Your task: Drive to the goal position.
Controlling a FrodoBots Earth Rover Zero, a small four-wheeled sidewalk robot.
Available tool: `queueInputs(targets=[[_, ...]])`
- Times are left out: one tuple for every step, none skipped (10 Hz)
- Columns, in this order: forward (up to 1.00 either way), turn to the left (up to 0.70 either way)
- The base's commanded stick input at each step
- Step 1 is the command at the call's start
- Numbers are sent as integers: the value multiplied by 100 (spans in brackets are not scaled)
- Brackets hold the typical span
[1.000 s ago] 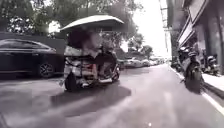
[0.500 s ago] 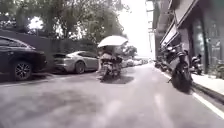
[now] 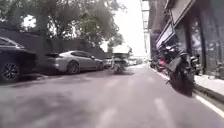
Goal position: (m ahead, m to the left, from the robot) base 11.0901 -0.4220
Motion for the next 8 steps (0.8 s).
queueInputs(targets=[[45, -27], [45, -27], [45, -27], [45, -27], [45, -27], [45, -27], [45, 0], [45, 0]])
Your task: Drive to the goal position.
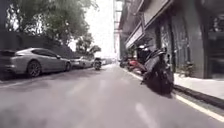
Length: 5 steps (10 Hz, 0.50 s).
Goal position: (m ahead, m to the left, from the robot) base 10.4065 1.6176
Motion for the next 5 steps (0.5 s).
queueInputs(targets=[[45, 0], [45, 0], [45, 0], [45, 0], [45, 0]])
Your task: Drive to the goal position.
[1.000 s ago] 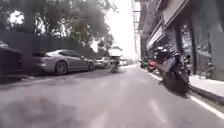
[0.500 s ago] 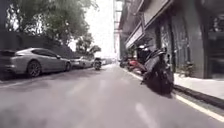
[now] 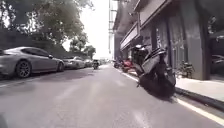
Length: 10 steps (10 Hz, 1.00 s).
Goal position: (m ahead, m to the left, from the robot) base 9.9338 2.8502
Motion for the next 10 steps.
queueInputs(targets=[[45, 0], [45, 0], [45, 0], [45, 0], [45, 0], [45, 0], [45, 0], [45, 0], [45, 0], [45, 0]])
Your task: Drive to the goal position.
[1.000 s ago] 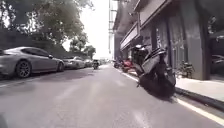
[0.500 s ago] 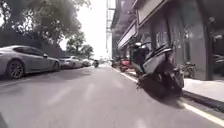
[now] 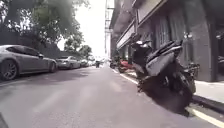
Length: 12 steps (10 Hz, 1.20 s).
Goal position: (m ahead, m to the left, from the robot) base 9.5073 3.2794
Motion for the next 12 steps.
queueInputs(targets=[[45, 0], [45, 0], [45, 0], [45, 0], [45, 0], [45, 27], [45, 27], [45, 27], [45, 14], [45, 0], [45, 0], [45, 0]])
